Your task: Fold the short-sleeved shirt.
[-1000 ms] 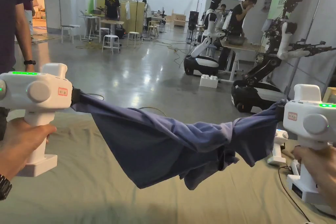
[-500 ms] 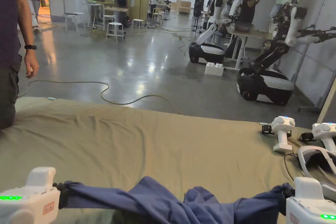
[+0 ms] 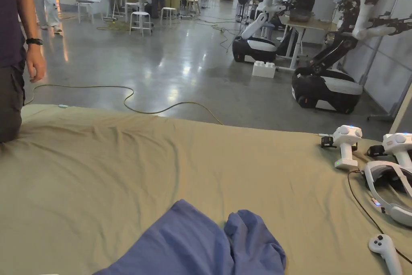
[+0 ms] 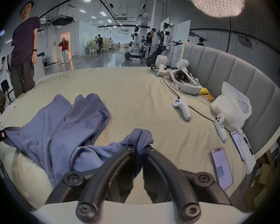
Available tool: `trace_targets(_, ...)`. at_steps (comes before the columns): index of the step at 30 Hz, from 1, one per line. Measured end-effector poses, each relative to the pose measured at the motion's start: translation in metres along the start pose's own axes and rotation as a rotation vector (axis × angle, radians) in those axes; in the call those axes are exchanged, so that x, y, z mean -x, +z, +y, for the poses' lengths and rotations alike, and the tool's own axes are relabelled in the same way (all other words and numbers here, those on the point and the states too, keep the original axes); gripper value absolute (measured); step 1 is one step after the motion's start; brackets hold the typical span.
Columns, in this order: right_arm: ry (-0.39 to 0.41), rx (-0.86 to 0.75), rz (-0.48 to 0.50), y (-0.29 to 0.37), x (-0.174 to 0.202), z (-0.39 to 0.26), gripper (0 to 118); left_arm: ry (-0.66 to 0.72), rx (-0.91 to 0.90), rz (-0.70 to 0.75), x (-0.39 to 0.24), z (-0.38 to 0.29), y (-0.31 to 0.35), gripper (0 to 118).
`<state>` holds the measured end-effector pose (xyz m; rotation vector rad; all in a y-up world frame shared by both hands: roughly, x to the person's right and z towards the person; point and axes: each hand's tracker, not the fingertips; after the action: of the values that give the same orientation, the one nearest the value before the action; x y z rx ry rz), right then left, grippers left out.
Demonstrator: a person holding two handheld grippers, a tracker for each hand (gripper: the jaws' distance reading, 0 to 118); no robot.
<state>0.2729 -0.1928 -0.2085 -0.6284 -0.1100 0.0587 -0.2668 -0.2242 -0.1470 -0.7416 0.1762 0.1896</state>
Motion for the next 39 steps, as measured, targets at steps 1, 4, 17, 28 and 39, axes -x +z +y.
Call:
trace_targets(1,-0.003,-0.035,-0.017,0.006,0.001,0.001,22,0.002,-0.031,0.022,0.0,0.003,0.005,22)
trace_targets(4,-0.027,-0.15,-0.018,0.027,0.006,0.014,68,0.028,-0.14,0.025,-0.001,0.016,0.025,54)
trace_targets(17,-0.014,-0.521,0.074,0.082,0.092,0.073,45,-0.132,-0.503,0.003,-0.085,0.082,0.072,50)
trace_targets(28,0.048,-0.593,0.104,0.07,0.132,0.083,0,-0.198,-0.553,-0.016,-0.136,0.093,0.062,0)
trace_targets(39,0.061,-0.404,0.062,0.016,0.098,0.059,0,-0.273,0.02,-0.154,-0.142,0.185,-0.143,0)
